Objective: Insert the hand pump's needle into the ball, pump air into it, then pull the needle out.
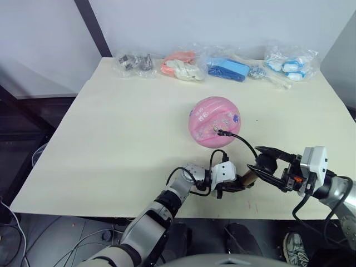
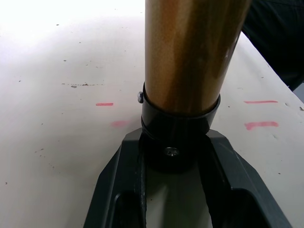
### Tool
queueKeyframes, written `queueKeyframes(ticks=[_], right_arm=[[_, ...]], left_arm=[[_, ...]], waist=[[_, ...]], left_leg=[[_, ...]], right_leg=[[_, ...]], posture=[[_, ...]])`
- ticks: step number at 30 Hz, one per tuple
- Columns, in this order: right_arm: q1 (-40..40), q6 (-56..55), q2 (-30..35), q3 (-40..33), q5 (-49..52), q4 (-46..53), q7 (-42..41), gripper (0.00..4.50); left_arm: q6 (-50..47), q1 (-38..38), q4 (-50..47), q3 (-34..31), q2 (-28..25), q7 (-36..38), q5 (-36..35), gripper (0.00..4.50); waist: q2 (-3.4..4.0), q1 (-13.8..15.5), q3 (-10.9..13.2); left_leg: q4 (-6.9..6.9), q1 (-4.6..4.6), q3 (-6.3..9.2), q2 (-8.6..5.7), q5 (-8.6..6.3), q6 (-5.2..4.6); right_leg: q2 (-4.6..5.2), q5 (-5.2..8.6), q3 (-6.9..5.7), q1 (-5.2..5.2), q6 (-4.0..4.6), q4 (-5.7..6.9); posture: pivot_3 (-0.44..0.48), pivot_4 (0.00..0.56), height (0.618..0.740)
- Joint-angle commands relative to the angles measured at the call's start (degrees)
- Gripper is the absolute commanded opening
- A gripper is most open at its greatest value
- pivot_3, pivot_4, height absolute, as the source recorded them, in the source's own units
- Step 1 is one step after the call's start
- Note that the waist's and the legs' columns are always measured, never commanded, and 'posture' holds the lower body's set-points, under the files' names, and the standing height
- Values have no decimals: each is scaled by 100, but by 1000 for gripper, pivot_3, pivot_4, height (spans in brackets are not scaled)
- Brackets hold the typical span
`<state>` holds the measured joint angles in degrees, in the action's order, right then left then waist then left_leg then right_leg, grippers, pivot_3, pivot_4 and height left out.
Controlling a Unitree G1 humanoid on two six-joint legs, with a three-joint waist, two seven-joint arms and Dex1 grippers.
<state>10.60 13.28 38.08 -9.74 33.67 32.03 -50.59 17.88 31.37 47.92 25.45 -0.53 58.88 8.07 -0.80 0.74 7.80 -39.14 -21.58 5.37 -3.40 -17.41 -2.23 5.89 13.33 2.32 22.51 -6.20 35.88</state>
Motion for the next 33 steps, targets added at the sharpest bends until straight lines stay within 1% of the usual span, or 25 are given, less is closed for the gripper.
queueKeyframes(ticks=[1,6,12,16,20,23,26,28,33], right_arm=[[-218,491,292,-294,735,463,-50,2158],[-962,1422,1148,-1259,2164,756,161,2158],[-1419,2126,1922,-2142,3368,730,352,2158],[-1732,2410,2288,-2503,3896,612,532,2158],[-1995,2591,2478,-2647,4247,513,712,2158],[-2087,2702,2529,-2663,4348,498,775,2158],[-1921,2716,2417,-2601,4205,591,728,2158],[-1684,2636,2239,-2436,3906,718,655,2158],[-990,2032,1580,-1676,2656,948,436,2158]], left_arm=[[-176,-175,324,126,-44,47,135,1030],[-164,-179,357,137,-16,42,132,1030],[-154,-174,395,138,14,30,136,1030],[-136,-168,421,140,28,23,141,1030],[-124,-162,438,140,36,25,142,1030],[-118,-160,444,142,38,32,143,1030],[-122,-165,442,144,46,38,141,1030],[-119,-162,446,145,52,29,143,1030],[-105,-149,459,129,54,-1,149,1030]], waist=[[3,3,3],[34,11,18],[27,22,23],[32,21,23],[31,23,24],[32,24,25],[32,25,25],[32,27,24],[27,15,15]], left_leg=[[0,-1,1,-2,0,0],[-2,-16,3,-8,1,-2],[-2,-27,23,-8,1,-2],[-4,-27,21,-7,1,-3],[-4,-28,24,-6,1,-3],[-4,-32,22,-7,1,-3],[-4,-33,22,-7,1,-3],[-4,-32,23,-8,1,-3],[-7,-19,19,-11,1,-3]], right_leg=[[1,0,0,0,0,0],[14,-1,3,6,1,-1],[17,0,-17,6,3,-6],[19,0,-15,4,2,-6],[19,0,-18,3,2,-5],[23,0,-17,7,2,-6],[23,0,-17,8,2,-6],[23,0,-17,7,2,-6],[20,0,-18,-5,1,-4]], posture=[[0,150,740],[0,150,740],[0,150,740],[0,150,740],[0,150,740],[0,150,740],[0,150,740],[0,150,740],[0,150,740]])
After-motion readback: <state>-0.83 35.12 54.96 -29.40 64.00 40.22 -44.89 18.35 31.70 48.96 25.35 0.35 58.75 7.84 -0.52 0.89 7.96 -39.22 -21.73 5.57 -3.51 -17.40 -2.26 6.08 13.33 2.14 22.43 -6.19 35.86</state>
